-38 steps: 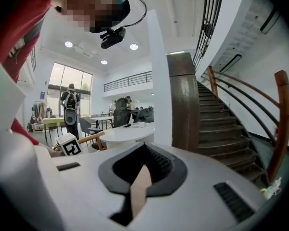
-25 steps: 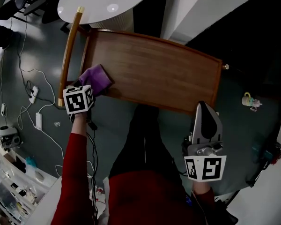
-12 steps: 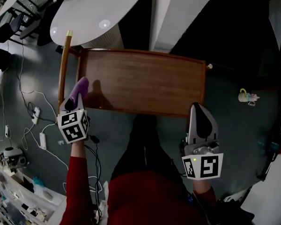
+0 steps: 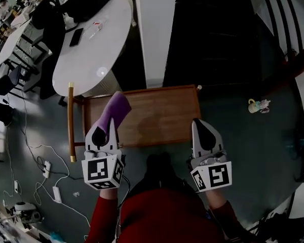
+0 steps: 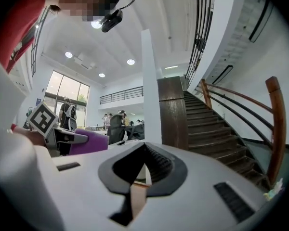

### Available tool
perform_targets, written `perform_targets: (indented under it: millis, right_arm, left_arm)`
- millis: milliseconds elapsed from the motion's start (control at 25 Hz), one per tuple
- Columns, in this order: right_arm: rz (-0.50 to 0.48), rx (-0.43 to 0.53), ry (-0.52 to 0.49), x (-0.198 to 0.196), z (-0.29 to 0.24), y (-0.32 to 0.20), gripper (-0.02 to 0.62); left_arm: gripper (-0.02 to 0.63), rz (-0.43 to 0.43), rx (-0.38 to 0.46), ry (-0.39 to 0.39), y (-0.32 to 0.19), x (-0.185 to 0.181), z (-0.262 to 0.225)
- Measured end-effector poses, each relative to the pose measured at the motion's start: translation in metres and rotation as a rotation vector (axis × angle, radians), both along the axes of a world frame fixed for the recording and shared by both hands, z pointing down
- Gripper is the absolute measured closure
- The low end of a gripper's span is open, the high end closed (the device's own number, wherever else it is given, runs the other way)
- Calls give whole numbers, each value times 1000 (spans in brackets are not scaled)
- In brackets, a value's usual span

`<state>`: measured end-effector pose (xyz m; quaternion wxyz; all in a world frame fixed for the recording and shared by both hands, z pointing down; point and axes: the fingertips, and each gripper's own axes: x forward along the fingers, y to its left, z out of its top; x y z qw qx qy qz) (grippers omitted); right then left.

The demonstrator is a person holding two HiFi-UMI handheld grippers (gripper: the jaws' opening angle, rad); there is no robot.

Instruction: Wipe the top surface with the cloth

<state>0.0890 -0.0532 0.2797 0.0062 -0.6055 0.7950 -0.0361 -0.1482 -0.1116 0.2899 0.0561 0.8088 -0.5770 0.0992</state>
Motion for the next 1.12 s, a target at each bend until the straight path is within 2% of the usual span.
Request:
perform_targets:
  millis: [160,320,600,840,1120]
  right_arm:
    - [2,23,-14,-3,-3,-1,583]
    - [-20,40,-31,-6,-6,-1,583]
    - [-54,59,-42,-11,-13,-3,583]
    - [-70,71,-30,-12,-15,-7,583]
    - [-87,70,-15,-20,-18,-6,583]
  left_arm:
    - [541,77,48,-40,13,34,-8]
    - [541,119,54,-66,29,46,-4]
    - [541,93,61,-44,33,38,-7]
    - [541,105,86,-30,35,46,-8]
    - [541,104,77,-18,37,50,-6]
